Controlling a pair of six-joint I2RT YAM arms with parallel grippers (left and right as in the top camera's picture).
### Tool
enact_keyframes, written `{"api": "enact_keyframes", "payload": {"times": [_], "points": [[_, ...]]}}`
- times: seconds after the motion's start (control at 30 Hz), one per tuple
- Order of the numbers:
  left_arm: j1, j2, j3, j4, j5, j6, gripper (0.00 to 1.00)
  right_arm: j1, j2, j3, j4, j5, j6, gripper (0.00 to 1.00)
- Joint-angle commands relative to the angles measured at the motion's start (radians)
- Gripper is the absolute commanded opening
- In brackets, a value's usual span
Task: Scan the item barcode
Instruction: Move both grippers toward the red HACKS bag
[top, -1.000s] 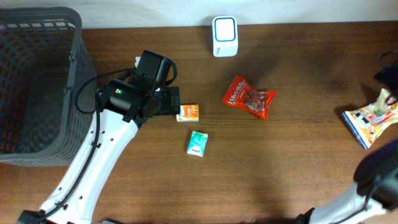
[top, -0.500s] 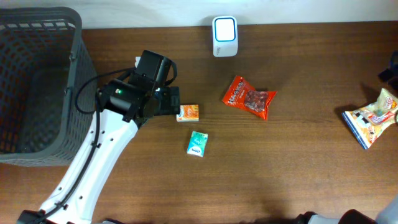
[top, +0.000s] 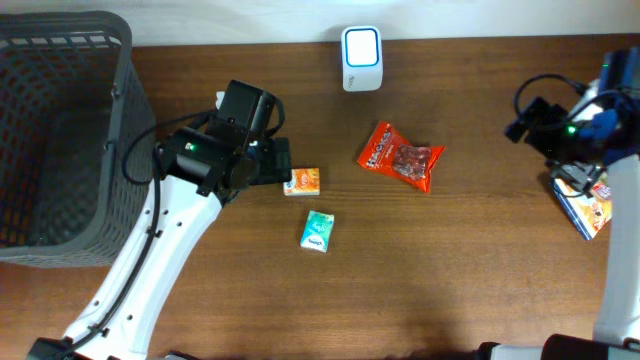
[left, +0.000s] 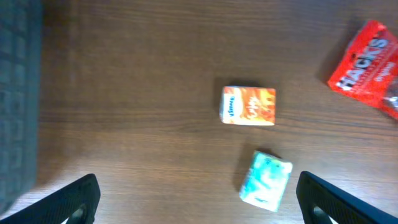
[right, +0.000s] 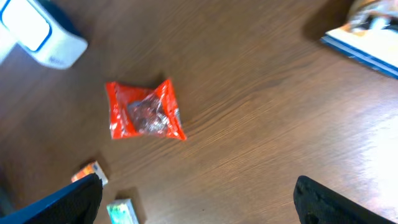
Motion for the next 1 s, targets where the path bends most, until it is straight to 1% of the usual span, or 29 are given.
{"api": "enact_keyframes", "payload": {"times": [0.0, 0.23, 0.37, 0.5, 0.67, 0.77, 0.83, 0.87, 0.9, 0.93, 0.97], "points": [[0.003, -0.006, 0.001, 0.006, 0.099, -0.034, 0.99, 0.056, 0.023, -0.007, 0.003, -0.017, -0.005, 0.98], [0.003, 0.023, 0.001, 0.014, 0.098, -0.034, 0.99, 0.159, 0.106, -0.008, 0.071, -0.024, 0.100, 0.98], [0.003, 0.062, 0.001, 0.014, 0.098, -0.034, 0.99, 0.186, 0.159, -0.008, 0.109, -0.029, 0.100, 0.99], [0.003, 0.108, 0.001, 0.031, 0.098, -0.034, 0.99, 0.199, 0.203, -0.008, 0.121, -0.084, 0.101, 0.99], [0.003, 0.150, 0.001, 0.048, 0.098, -0.034, 0.99, 0.238, 0.273, -0.008, 0.136, -0.082, 0.113, 1.00], [0.003, 0.159, 0.001, 0.054, 0.098, -0.034, 0.99, 0.259, 0.324, -0.008, 0.145, -0.055, 0.151, 1.00], [0.003, 0.160, 0.001, 0.063, 0.098, -0.034, 0.99, 0.264, 0.365, -0.008, 0.171, -0.050, 0.174, 0.96], [0.003, 0.160, 0.001, 0.068, 0.098, -0.034, 0.99, 0.263, 0.388, -0.008, 0.174, -0.049, 0.222, 0.89], [0.003, 0.160, 0.001, 0.071, 0.098, -0.034, 0.99, 0.263, 0.401, -0.008, 0.185, -0.051, 0.234, 0.87], [0.003, 0.160, 0.001, 0.074, 0.098, -0.034, 0.99, 0.264, 0.410, -0.008, 0.208, -0.048, 0.205, 0.87], [0.003, 0.160, 0.001, 0.077, 0.098, -0.034, 0.99, 0.266, 0.418, -0.008, 0.232, -0.045, 0.144, 0.87]]}}
